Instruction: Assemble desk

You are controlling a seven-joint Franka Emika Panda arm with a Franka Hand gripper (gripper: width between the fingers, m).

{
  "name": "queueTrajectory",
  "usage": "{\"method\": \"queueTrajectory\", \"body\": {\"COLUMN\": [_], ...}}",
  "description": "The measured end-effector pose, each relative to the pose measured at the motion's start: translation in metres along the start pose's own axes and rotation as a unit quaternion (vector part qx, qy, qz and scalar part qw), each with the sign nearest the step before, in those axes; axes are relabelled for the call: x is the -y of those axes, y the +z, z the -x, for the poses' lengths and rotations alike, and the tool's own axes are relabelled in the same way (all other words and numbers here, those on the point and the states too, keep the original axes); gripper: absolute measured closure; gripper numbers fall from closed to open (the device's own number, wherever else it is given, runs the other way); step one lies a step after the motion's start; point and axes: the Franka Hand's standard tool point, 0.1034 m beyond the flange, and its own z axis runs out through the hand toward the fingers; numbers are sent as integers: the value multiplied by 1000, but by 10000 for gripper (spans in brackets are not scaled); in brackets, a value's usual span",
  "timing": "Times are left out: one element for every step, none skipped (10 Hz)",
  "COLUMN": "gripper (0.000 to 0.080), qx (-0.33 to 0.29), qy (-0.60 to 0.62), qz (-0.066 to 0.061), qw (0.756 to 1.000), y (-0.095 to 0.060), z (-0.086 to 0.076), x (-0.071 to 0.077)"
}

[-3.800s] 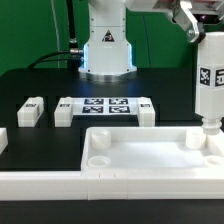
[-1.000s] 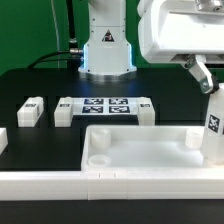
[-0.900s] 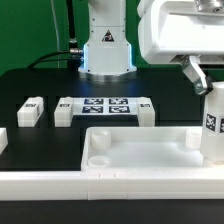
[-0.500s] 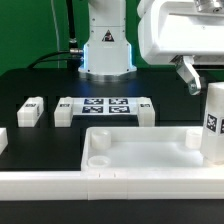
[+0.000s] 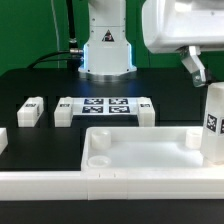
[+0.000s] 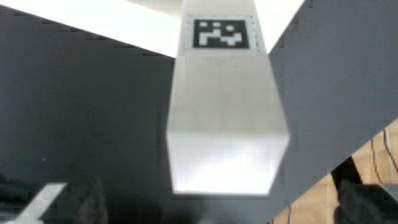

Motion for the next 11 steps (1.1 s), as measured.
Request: {"method": "queueTrajectory", "body": {"gripper": [151, 151, 151, 151, 151, 151, 151, 151, 151, 276, 411], "qx": [0, 38, 85, 132, 151, 199, 225, 225, 225, 226, 226], "qy": [1, 8, 13, 15, 18, 22, 22, 22, 27, 32, 34], "qz": [0, -10, -22, -30, -34, -42, -44, -44, -43, -42, -42], "qw": [1000, 999, 996, 991, 988, 979, 973, 973, 973, 973, 973], "y": [1, 5, 7, 8, 11, 12, 16, 19, 19, 19, 19], "z": [-6, 1, 3, 5, 4, 13, 15, 15, 15, 15, 15], "x": [-3, 1, 2, -1, -4, -1, 1, 0, 0, 0, 0]}}
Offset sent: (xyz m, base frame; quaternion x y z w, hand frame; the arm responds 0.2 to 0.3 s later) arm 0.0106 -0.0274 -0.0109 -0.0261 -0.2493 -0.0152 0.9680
